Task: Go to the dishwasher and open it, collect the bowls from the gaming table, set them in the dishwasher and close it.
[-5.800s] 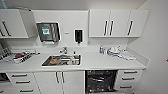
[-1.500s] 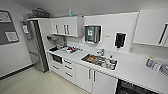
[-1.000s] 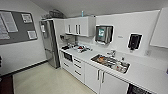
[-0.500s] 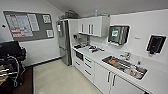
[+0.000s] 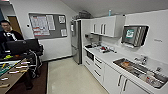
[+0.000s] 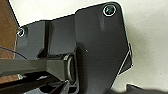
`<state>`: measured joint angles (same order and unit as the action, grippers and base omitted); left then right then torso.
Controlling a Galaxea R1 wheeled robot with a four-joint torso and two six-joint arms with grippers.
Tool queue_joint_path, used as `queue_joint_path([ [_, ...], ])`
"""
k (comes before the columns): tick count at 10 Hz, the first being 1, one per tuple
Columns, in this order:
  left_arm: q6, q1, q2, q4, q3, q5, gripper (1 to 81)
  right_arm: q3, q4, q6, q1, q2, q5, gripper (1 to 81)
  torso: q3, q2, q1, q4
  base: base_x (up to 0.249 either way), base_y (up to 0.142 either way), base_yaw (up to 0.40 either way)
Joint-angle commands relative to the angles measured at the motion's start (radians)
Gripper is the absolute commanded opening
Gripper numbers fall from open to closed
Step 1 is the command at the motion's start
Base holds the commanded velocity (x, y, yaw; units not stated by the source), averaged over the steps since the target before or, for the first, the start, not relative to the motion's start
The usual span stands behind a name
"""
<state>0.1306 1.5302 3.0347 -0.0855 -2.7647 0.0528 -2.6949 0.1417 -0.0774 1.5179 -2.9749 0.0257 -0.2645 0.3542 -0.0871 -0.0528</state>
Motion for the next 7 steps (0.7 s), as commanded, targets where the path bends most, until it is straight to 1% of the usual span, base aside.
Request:
queue_joint_path([
  [1,0.006,-0.051,0.000,0.004,-0.003,-0.051,81.1,-0.003,-0.002,-0.002,-0.047,0.001,-0.059,81.1,0.000,0.000,0.000,0.000,0.000,0.000,0.358],
  [7,0.007,-0.051,-0.002,0.006,-0.004,-0.051,81.1,-0.008,-0.002,-0.004,-0.044,-0.003,-0.052,81.1,0.000,0.000,0.000,0.000,0.000,0.000,0.357],
])
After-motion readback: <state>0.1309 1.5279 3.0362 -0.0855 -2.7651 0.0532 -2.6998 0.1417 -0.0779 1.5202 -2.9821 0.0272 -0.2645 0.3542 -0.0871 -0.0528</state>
